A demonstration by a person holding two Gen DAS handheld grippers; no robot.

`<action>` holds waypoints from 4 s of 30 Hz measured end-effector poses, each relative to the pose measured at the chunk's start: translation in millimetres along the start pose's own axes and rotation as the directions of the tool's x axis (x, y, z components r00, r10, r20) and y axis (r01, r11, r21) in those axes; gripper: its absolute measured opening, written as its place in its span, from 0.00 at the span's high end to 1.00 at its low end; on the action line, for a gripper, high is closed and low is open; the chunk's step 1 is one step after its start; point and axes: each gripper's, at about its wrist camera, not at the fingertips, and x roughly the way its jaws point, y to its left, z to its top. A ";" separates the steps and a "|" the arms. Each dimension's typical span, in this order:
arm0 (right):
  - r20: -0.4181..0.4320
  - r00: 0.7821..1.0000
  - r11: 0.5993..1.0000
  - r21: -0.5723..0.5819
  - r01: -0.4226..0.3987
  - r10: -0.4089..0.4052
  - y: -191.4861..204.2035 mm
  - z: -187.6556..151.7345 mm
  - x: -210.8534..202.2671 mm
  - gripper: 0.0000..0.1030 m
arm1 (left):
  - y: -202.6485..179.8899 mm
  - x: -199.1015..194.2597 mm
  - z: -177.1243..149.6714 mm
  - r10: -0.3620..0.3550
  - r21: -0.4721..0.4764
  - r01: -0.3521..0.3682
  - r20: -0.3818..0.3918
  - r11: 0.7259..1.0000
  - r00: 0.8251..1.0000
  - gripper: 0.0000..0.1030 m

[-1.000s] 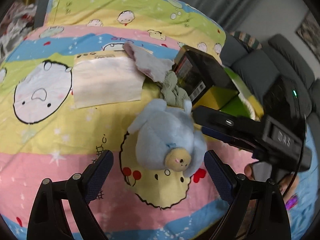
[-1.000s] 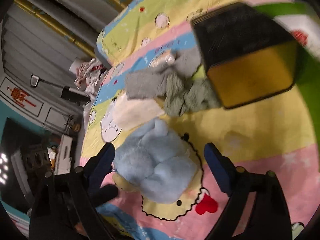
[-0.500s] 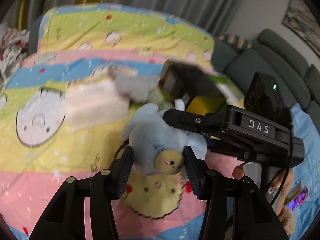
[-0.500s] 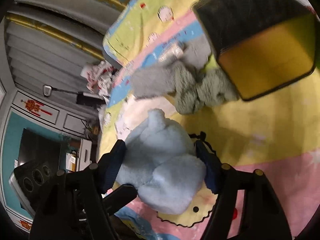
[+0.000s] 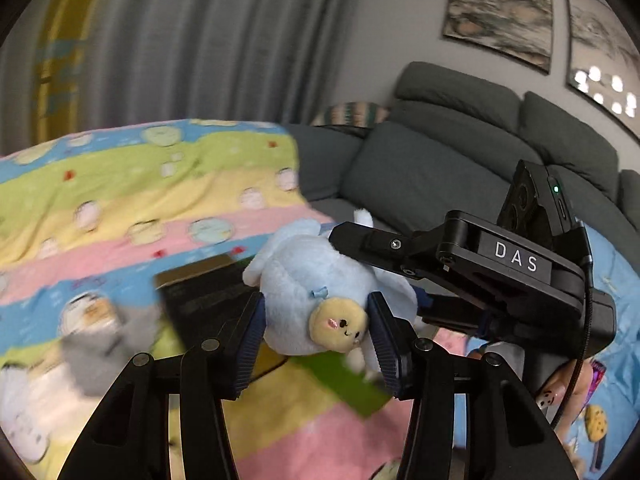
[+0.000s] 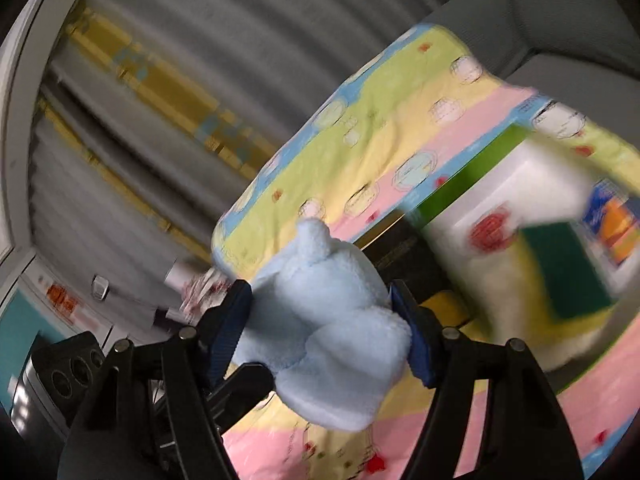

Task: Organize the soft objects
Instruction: 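Carry the plush toy with the right tool into the box and release, then move the right tool back toward the grey cloths on the bed, then grasp the mauve towel with the right tool and lift it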

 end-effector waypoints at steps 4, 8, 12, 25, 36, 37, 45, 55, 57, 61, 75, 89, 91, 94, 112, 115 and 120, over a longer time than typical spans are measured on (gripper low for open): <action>0.090 0.994 0.998 0.035 0.052 -0.055 -26.1 26.1 -19.2 0.33 | -16.9 40.7 17.8 -0.080 0.059 0.079 0.027 0.995 0.996 0.50; 0.158 0.975 0.988 0.057 0.147 -0.154 -55.2 36.2 -23.7 0.33 | -18.9 84.9 19.0 -0.180 0.035 0.181 -0.010 0.983 0.984 0.50; 0.167 0.961 0.969 0.148 0.197 -0.221 -88.4 38.6 -17.6 0.33 | -25.3 115.7 12.2 -0.189 0.025 0.190 -0.033 0.982 0.981 0.50; 0.151 0.925 0.931 0.174 0.322 -0.348 -99.9 40.4 -1.4 0.19 | -32.8 157.9 -17.7 -0.030 0.054 0.042 -0.204 0.998 0.979 0.50; 0.207 0.886 0.910 0.071 0.410 -0.415 -71.3 33.2 -27.3 0.13 | -8.3 91.0 -17.1 -0.030 -0.032 0.025 -0.155 0.999 0.988 0.20; 0.217 0.884 0.910 0.058 0.412 -0.414 -64.5 33.0 -31.3 0.12 | -5.6 86.0 -17.8 -0.035 -0.041 0.030 -0.153 0.999 0.988 0.19; 0.260 0.883 0.907 -0.055 0.419 -0.392 -19.9 15.8 -45.8 0.04 | 36.6 13.5 -29.3 -0.031 -0.187 0.000 -0.164 0.982 0.986 0.19; 0.112 0.973 0.964 -0.154 0.219 -0.203 34.2 -16.8 -12.8 0.01 | 119.4 -95.7 -83.5 0.266 -0.292 -0.328 -0.232 0.898 0.936 0.19; 0.040 0.988 0.973 -0.173 0.152 -0.148 46.3 -26.7 8.5 0.01 | 141.5 -108.7 -102.9 0.309 -0.335 -0.380 -0.248 0.862 0.918 0.19; -0.075 0.985 0.960 -0.247 0.134 -0.157 71.5 -52.7 59.4 0.07 | 173.9 -123.0 -138.2 0.372 -0.407 -0.448 -0.255 0.796 0.893 0.19; -0.389 0.842 0.881 -0.432 0.192 -0.374 106.7 -118.9 250.0 0.40 | 205.4 -124.2 -151.0 0.461 -0.406 -0.547 -0.296 0.732 0.836 0.19; -0.256 0.938 0.911 -0.394 0.119 -0.233 132.2 -88.2 173.7 0.92 | 208.9 -128.4 -151.0 0.434 -0.441 -0.523 -0.293 0.729 0.852 0.19; -0.218 0.957 0.905 -0.416 0.086 -0.191 145.8 -85.2 148.0 0.92 | 210.1 -128.8 -151.5 0.435 -0.442 -0.527 -0.298 0.726 0.850 0.19; -0.183 0.976 0.890 -0.456 0.022 -0.117 164.7 -84.8 114.9 0.92 | 211.1 -129.4 -153.8 0.440 -0.451 -0.536 -0.306 0.714 0.844 0.19; -0.433 0.861 0.949 -0.276 0.154 -0.266 100.7 -117.5 238.0 0.94 | 215.2 -132.7 -154.0 0.413 -0.472 -0.510 -0.300 0.719 0.860 0.19; -0.400 0.898 0.964 -0.253 0.082 -0.181 114.4 -110.1 214.3 0.95 | 216.8 -134.7 -153.3 0.413 -0.479 -0.507 -0.294 0.717 0.862 0.19; -0.276 0.959 0.955 -0.294 -0.024 -0.060 157.6 -89.7 142.7 0.95 | 215.0 -136.8 -152.4 0.417 -0.475 -0.506 -0.287 0.720 0.862 0.19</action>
